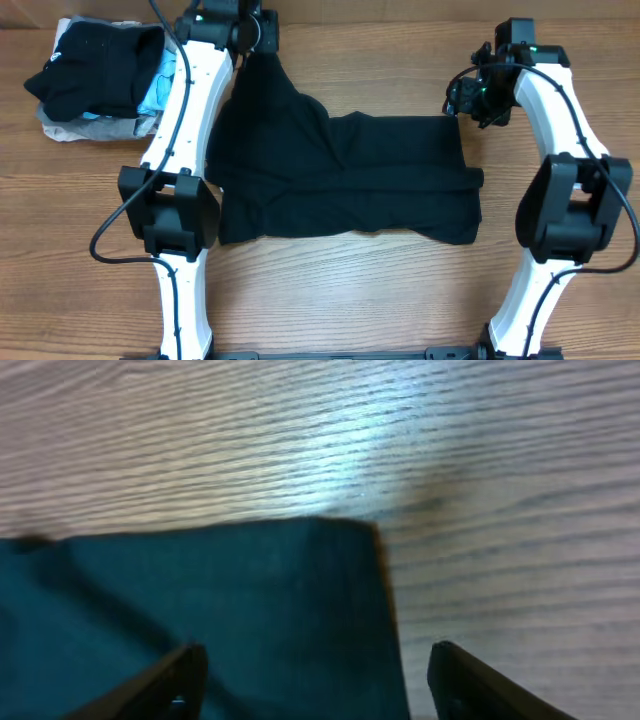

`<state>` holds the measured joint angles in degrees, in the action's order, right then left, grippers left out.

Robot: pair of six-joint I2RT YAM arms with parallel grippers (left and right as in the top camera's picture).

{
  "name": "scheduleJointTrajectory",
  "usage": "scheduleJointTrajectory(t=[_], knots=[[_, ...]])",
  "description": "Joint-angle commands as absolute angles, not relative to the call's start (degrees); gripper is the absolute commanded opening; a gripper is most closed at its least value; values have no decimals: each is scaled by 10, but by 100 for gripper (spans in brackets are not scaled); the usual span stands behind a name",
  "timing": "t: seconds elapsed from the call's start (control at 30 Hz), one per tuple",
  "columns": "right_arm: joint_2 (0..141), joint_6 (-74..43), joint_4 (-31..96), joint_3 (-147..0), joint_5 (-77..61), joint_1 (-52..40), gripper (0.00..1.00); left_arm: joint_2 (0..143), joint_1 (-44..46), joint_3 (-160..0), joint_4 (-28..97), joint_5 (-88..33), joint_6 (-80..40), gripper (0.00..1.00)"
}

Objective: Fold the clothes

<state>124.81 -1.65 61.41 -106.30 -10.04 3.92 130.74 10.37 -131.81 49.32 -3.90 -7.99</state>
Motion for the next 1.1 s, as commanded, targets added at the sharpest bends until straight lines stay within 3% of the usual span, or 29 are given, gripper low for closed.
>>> scheduleJointTrajectory(t=[0.0, 0.43, 0.6, 0.67, 0.97, 1.07], knots=[[1268, -17, 600, -1072, -98, 37, 72, 1300, 105, -1327, 515, -41, -66, 4], [1327, -16, 542, -1072, -122, 35, 61, 1300, 105, -1326, 623, -41, -64, 4], [1327, -17, 540, -1071, -128, 35, 27, 1300, 105, -1326, 635, -41, -64, 4], [1327, -17, 530, -1071, -129, 35, 20, 1300, 105, -1326, 636, -40, -64, 4], [1327, -17, 517, -1130, -128, 38, 4, 1300, 93, -1326, 612, -13, -64, 4], [1327, -17, 538, -1177, -127, 42, 4, 1300, 75, -1327, 600, -13, -64, 4]])
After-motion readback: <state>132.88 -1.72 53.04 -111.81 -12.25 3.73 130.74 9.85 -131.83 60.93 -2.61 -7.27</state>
